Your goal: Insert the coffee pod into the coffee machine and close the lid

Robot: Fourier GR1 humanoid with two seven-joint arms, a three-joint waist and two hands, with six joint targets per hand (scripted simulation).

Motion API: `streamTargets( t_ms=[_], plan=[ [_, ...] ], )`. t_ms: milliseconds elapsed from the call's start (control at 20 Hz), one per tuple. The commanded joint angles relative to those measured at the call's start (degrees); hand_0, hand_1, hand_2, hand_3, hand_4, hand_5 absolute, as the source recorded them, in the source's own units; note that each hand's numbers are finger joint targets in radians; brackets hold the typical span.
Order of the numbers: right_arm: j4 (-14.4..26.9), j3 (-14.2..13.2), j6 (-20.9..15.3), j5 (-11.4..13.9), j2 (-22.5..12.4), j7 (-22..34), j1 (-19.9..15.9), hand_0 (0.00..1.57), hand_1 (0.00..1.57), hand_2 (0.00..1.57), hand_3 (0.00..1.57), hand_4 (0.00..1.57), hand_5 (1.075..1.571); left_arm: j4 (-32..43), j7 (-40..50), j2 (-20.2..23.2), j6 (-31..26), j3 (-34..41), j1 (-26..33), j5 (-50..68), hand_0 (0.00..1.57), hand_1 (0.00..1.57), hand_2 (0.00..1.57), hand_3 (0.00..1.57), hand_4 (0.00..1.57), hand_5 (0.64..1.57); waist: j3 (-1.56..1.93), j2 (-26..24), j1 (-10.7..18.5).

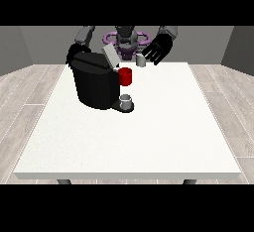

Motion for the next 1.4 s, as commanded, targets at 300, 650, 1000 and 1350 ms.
streamTargets(
  t_ms=[300, 650, 1000, 1350],
  plan=[
    [-1.81, -0.27, -0.90, 0.88, -1.16, 0.95, -2.84, 0.00, 0.00, 0.00, 0.00, 0.51, 1.571, 0.33, 1.02, -0.23, -0.34, -0.18, -5.12, -1.23, 1.28, 1.28, 1.33, 1.26, 0.52, 1.571, 0.02, 3.23, -1.81],
    [-5.46, 0.69, -1.00, 1.45, -1.55, 1.49, -1.44, 0.00, 0.00, 0.00, 0.00, 0.52, 1.571, 2.70, -0.75, 2.64, -1.01, 1.75, -5.76, -0.91, 1.31, 1.31, 1.33, 1.24, 0.49, 1.571, 0.00, 4.90, -3.48],
    [-4.84, -0.28, -2.34, 0.99, -0.91, 3.36, -1.65, 0.00, 0.00, 0.00, 0.00, 0.48, 1.571, 2.27, 2.19, -1.36, 1.18, 0.34, -6.87, -2.52, 1.27, 1.27, 1.30, 1.22, 0.51, 1.571, 0.01, 3.96, -3.74],
    [-7.00, 0.16, -3.89, 1.78, -0.54, 5.49, -3.87, 0.00, 0.00, 0.00, 0.00, 0.50, 1.571, 4.42, 0.40, 2.07, -1.06, 1.50, -8.36, -2.58, 1.18, 1.18, 1.26, 1.19, 0.50, 1.571, -0.01, 6.59, -3.94]
  ],
)
